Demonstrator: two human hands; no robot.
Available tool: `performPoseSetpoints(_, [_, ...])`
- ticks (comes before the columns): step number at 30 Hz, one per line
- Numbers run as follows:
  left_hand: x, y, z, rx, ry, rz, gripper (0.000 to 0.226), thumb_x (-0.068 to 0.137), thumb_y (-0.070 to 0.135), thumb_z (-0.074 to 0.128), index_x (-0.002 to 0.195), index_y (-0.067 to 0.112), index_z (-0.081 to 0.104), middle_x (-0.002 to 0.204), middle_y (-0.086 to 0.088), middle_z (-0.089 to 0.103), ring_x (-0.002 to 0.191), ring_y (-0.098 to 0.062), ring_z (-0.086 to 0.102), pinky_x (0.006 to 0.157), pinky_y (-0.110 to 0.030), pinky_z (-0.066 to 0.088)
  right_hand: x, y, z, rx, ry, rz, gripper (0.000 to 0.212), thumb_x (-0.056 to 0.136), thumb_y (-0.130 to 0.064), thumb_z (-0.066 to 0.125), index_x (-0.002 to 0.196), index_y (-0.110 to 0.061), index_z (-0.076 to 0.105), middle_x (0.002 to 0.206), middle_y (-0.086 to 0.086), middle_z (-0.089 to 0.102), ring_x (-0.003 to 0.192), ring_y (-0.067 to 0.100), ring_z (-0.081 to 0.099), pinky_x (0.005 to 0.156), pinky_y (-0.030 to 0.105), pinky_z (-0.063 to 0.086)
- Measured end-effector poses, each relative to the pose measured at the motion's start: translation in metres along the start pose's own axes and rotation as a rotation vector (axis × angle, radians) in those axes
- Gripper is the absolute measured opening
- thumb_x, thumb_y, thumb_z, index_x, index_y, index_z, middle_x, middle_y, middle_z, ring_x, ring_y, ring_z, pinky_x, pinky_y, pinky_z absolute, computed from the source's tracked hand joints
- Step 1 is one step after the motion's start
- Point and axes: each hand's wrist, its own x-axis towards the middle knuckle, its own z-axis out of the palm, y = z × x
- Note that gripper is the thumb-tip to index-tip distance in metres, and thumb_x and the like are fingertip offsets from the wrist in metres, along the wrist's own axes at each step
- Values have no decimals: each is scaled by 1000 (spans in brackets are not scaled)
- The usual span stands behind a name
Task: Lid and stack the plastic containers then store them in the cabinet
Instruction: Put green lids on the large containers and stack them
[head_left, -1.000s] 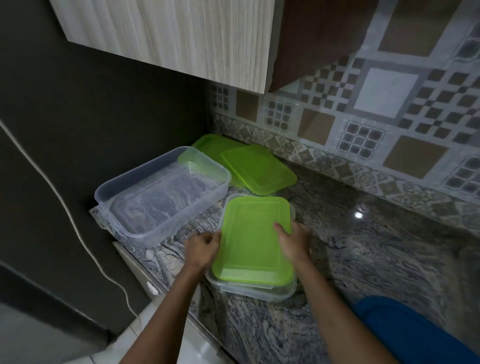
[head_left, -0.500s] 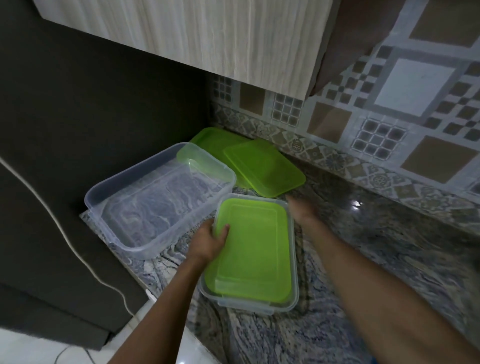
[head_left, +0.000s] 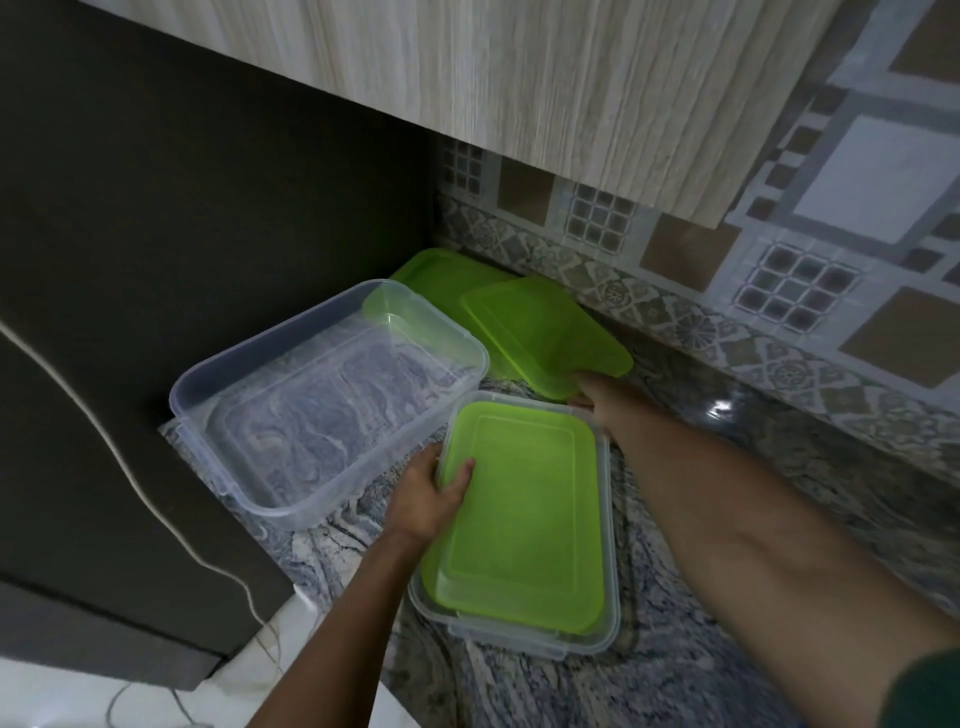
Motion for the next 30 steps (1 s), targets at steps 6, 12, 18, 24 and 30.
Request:
performPoseSetpoints(6, [1,-1,1,-10,-31,9,41,89,41,62,122,16,60,117,-5,67,95,-13,62,87,-26,51,-15,-21,-2,184,204,-66,38,101,-35,42,127,-11,57,141,14,52,120,33,54,92,34,46])
performPoseSetpoints(12, [-8,5,11,17,-123,33,39,89,44,61,119,18,60,111,1,66,97,-15,64,86,-31,54,-50,-38,-38,575,472,-501,10,88,-19,58,95,-14,62,90,4,67,81,18,63,74,34,50])
performPoseSetpoints(18, [-20,14,34,-70,-262,21,28,91,33,62,115,18,63,107,3,67,100,-16,66,86,-31,54,-92,-24,-96,819,466,-622,18,85,-14,72,98,-16,60,101,9,70,85,22,68,75,39,59])
performPoseSetpoints(24, [-23,30,30,-391,-334,-258,27,102,13,39,108,2,62,72,-3,71,74,-19,71,69,-23,53,-78,7,-138,317,51,-217,89,49,-54,90,124,-13,66,124,14,67,109,28,67,98,50,51])
performPoseSetpoints(30, [-15,25,11,-346,-446,-343,72,92,70,22,122,17,60,90,-7,69,80,-23,62,67,-31,45,-103,41,-106,41,135,-100,38,66,-22,88,97,-5,73,87,12,74,65,21,69,73,40,60])
